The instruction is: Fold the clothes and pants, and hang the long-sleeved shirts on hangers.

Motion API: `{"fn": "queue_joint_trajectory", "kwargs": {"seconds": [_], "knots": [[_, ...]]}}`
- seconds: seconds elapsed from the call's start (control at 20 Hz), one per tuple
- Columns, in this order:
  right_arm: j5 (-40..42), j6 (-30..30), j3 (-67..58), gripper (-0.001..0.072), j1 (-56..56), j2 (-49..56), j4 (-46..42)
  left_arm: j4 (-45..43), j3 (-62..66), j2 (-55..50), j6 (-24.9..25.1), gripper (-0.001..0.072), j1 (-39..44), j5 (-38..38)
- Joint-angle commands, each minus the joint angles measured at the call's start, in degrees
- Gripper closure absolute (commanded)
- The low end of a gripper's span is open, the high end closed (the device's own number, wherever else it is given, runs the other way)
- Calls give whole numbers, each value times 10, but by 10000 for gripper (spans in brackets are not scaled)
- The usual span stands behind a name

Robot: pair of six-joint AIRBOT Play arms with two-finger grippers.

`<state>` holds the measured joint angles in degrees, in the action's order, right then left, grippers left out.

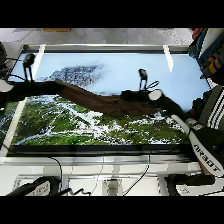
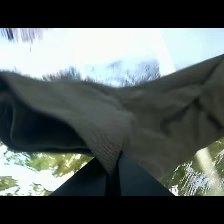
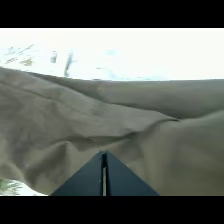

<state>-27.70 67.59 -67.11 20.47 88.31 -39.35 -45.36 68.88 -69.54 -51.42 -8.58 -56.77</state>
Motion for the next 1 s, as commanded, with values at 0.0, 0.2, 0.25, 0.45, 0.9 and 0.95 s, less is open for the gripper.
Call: {"fn": "queue_joint_trajectory", "kwargs": {"seconds": [0.0,0.2,0.25,0.45,0.9,0.95], "knots": [[90,25,-3,699,91,19,1,-18,1,84,0,693,-1,-16],[92,59,-28,699,180,57,2,-18,0,128,0,692,-1,-16],[100,61,-47,699,204,73,2,-15,0,130,0,693,-1,-17],[133,137,-144,700,259,143,2,-9,0,128,-2,693,-1,-36],[-31,142,-226,698,211,190,-28,-3,-17,112,-2,693,23,-35],[-67,142,-226,698,186,187,-43,8,-17,100,-2,693,38,-31]]}}
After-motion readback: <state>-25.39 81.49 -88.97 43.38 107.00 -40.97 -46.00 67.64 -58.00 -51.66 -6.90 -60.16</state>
